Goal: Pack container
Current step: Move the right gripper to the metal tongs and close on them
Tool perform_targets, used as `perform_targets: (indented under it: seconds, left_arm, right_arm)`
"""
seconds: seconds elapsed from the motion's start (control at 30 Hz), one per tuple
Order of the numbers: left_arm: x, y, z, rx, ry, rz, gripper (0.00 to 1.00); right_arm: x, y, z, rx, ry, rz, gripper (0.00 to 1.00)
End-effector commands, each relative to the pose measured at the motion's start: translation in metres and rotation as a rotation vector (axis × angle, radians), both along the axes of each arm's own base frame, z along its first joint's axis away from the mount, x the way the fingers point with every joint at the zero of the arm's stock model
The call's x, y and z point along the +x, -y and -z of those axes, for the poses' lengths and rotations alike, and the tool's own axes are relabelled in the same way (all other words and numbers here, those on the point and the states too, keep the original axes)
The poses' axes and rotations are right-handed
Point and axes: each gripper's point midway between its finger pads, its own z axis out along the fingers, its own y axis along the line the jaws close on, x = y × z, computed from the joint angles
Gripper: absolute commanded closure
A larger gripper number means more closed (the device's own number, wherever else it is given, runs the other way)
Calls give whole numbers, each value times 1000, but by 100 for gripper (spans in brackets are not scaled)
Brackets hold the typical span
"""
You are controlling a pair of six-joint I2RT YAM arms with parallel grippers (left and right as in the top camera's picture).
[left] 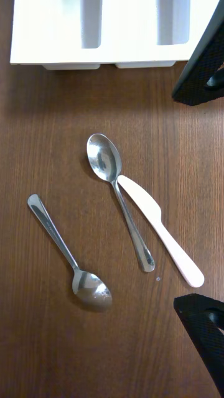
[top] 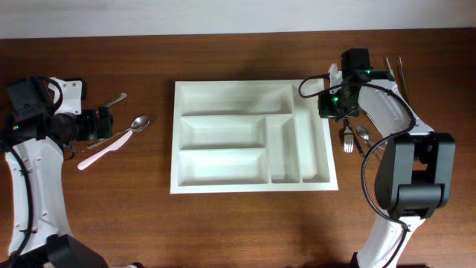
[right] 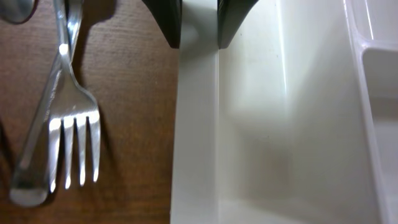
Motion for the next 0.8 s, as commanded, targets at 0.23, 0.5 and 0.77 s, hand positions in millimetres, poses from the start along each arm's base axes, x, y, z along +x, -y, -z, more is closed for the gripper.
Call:
perform_targets:
  seconds: [0.23,0.5,0.77]
  left_arm:
    - [4,0,-5,-4,16,17,1]
    - [4,0,-5,-4,16,17,1]
    - [4,0,-5,-4,16,17,1]
  right_arm:
    - [-4,13,7,-79,-24,-20,43]
    - [-4,9,-25,-55,10,-26,37]
    - [-4,17,-144,-61,209,-2,32]
